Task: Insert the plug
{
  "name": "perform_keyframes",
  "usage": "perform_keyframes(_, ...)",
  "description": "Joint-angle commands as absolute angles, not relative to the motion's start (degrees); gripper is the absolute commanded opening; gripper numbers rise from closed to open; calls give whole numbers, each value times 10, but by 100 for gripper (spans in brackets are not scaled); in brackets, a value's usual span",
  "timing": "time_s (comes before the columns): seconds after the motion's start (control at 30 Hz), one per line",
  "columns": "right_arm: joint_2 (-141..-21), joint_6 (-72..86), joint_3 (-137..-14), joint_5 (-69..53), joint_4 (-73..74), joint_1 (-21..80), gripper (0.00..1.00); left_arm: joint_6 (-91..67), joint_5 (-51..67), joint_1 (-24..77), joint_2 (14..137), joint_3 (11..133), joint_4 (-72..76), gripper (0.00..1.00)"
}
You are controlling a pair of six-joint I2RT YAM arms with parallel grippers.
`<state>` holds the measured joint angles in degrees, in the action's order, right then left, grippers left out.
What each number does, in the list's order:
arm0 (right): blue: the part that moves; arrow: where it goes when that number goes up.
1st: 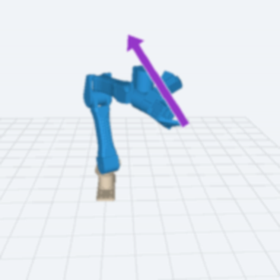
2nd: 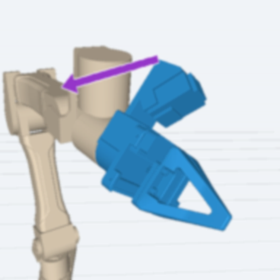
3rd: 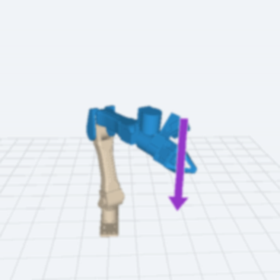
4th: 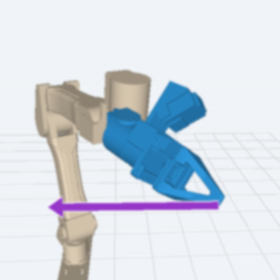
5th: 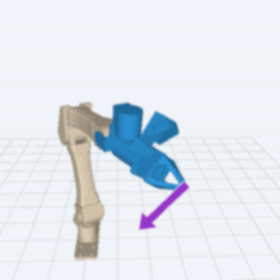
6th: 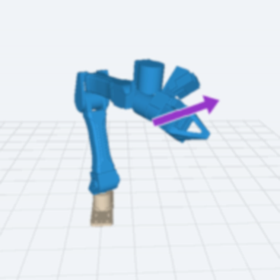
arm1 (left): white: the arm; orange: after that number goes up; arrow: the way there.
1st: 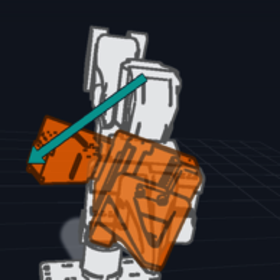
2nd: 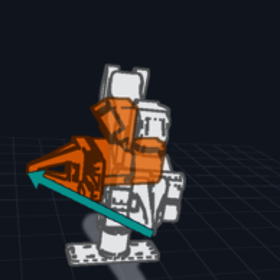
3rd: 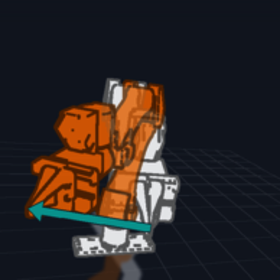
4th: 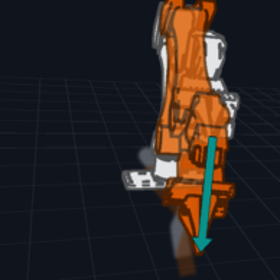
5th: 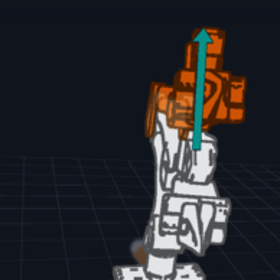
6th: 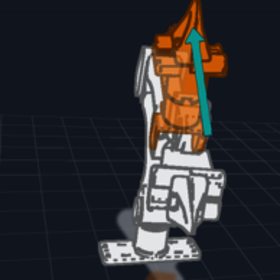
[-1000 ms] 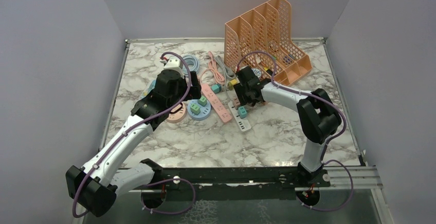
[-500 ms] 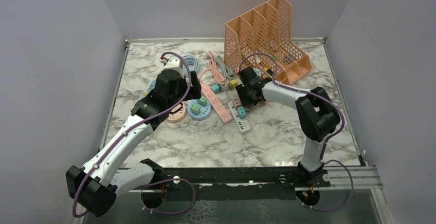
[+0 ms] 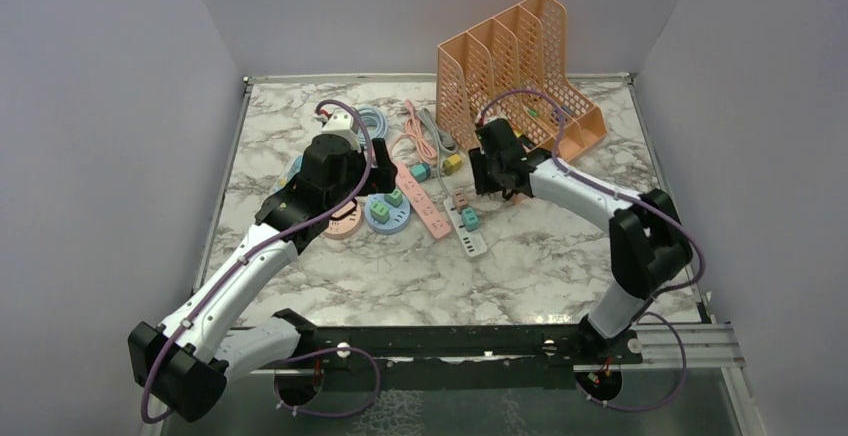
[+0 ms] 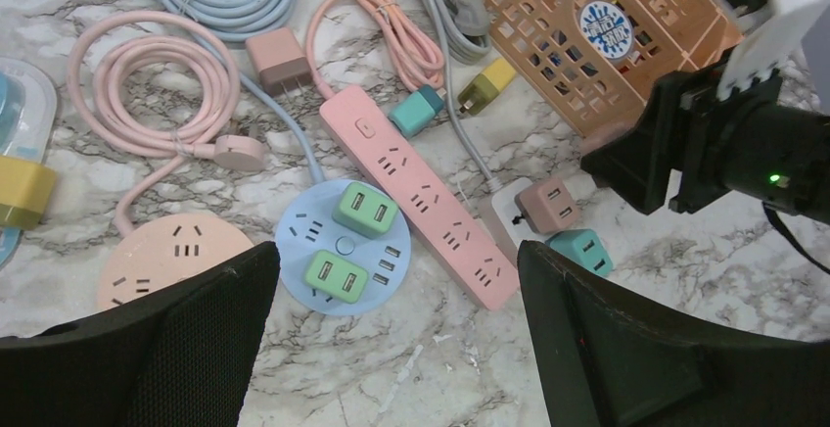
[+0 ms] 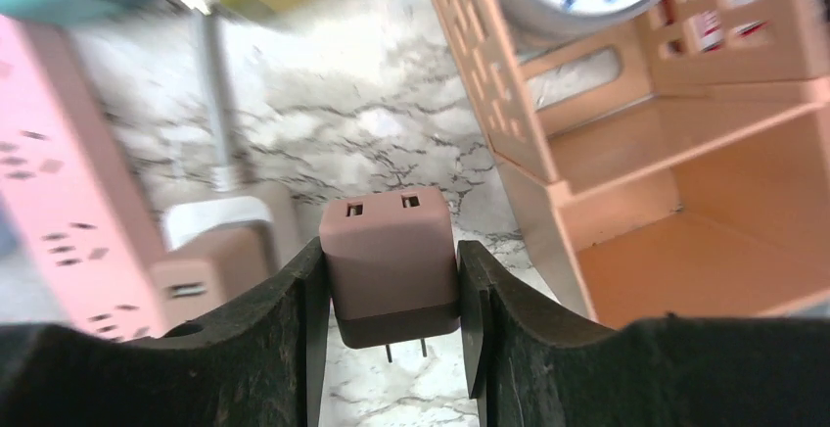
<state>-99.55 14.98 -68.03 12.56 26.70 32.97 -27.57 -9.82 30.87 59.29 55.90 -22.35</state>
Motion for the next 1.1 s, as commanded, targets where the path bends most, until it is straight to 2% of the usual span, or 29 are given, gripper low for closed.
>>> perform_keyframes(0.0, -919, 201, -687, 151, 228, 329, 29, -283, -43, 309, 594, 560, -185, 94)
perform_keyframes(0.17, -870, 148, -670, 56, 161, 330, 28, -303, 13, 309, 601, 576, -178, 93)
perform_keyframes(0.43, -777, 45, -565, -248, -37, 330, 27, -393, 129, 310, 618, 618, -152, 91)
perform_keyframes(0.57, -764, 38, -534, -339, -107, 331, 30, -436, 166, 310, 635, 631, -151, 90)
perform_keyframes(0.87, -774, 13, -530, -425, -153, 342, 30, -459, 240, 310, 676, 622, -144, 88)
perform_keyframes(1.07, -793, -11, -545, -437, -123, 353, 30, -424, 265, 309, 708, 647, -181, 77)
